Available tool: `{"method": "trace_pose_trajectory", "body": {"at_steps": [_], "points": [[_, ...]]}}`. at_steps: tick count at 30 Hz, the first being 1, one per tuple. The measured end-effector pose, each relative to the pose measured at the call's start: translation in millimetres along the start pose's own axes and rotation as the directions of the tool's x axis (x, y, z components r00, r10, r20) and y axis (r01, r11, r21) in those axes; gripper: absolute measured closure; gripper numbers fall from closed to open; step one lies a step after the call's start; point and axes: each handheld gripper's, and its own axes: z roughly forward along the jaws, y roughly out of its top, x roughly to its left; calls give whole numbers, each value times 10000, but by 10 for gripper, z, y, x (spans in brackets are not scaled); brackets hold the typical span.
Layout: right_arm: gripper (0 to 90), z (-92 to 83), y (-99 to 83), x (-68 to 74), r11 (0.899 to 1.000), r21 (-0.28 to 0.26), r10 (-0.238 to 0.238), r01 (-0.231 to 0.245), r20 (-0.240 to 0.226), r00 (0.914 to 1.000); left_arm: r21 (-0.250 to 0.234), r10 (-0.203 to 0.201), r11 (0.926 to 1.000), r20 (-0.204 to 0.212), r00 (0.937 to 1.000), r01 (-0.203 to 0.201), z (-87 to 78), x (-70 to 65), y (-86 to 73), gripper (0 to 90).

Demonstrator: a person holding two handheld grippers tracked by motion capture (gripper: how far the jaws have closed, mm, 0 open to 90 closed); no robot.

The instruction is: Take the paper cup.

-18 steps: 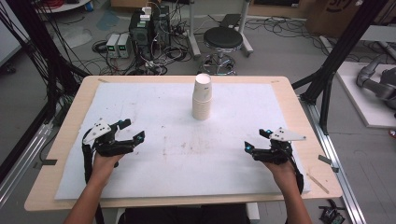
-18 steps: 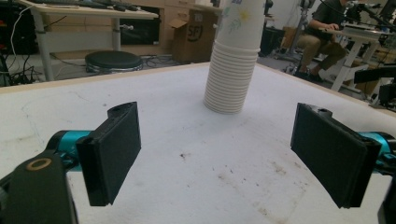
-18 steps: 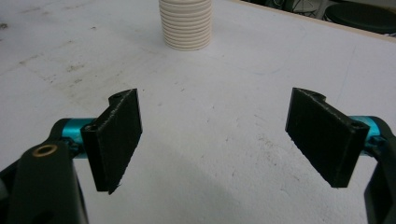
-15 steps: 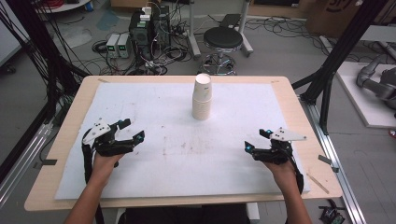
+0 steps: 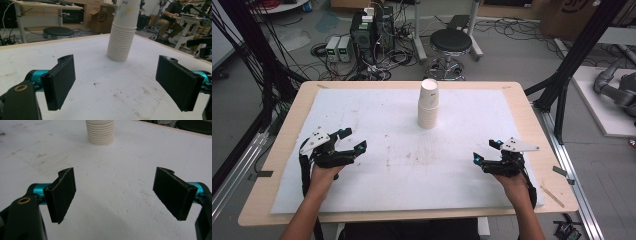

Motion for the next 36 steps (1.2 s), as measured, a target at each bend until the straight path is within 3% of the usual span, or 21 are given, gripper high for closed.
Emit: {"method": "trace_pose_trajectory", "body": {"at_steps": [4, 9, 12, 15, 18, 26, 32, 36], "points": [[188, -8, 22, 28, 10000, 40, -20, 20, -89, 10000, -90, 102, 9999, 185, 9998, -101, 88, -35, 100, 160], [188, -3, 49, 35, 10000, 15, -62, 62, -180, 9998, -53, 331, 9994, 550, 9979, -329, 310, -72, 307, 160], [188, 8, 52, 34, 9999, 60, -112, 113, -190, 9998, -31, 404, 9992, 1001, 9942, -403, 496, -99, 474, 160], [188, 25, 40, 32, 9999, 109, -126, 128, -235, 9996, 169, 232, 9995, 1472, 9888, -260, 682, -98, 587, 160], [188, 24, 31, 30, 9998, 152, -94, 97, -252, 9996, 474, 399, 9977, 1581, 9866, -479, 852, -105, 701, 160], [188, 23, 37, 40, 9999, 81, -80, 82, -305, 9995, 625, 473, 9962, 1918, 9803, -603, 1286, -145, 1025, 160], [188, 29, 34, 38, 10000, 47, -46, 47, -297, 9995, 661, 504, 9956, 2126, 9758, -659, 1597, -188, 1158, 161], [188, 28, 33, 34, 10000, 24, -43, 44, -316, 9995, 887, 688, 9920, 2159, 9740, -898, 1801, -230, 1230, 161]]}}
